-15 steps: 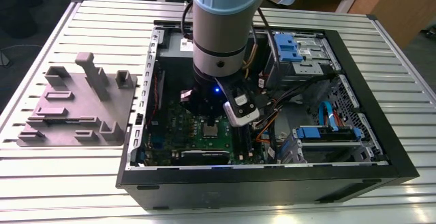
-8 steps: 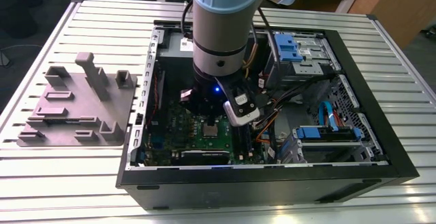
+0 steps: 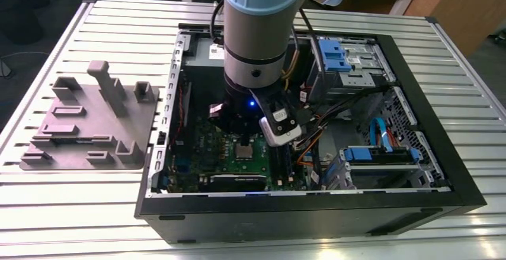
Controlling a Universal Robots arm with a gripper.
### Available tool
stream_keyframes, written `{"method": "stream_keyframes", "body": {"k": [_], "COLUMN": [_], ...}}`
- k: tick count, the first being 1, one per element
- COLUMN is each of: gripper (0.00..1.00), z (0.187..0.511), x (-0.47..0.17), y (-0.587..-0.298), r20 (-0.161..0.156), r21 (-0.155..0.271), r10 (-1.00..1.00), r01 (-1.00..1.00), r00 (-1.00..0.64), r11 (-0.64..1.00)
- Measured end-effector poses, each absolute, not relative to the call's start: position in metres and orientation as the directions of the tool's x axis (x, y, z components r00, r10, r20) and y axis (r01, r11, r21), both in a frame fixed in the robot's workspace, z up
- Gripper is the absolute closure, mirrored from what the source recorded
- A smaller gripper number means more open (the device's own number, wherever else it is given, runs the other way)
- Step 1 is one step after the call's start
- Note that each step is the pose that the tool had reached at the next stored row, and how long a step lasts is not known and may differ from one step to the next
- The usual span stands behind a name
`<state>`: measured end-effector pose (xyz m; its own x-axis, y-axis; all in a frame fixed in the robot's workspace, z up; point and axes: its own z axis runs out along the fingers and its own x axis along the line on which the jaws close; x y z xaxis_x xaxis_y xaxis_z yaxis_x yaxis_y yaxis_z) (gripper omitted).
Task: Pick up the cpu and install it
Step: 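Close the cpu cover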
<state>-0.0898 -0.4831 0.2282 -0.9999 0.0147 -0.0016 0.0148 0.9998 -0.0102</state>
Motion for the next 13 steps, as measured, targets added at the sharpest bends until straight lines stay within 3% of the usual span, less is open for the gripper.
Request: {"method": "stream_keyframes", "body": {"k": [13], "gripper": [0.90], "z": [0.2331], "x": [-0.0899], "y": [-0.4831], "r20": [-0.002], "r21": [-0.010], "r10": [0.015], "r01": [0.015], "r00": [-1.000], "r11": [1.000]}}
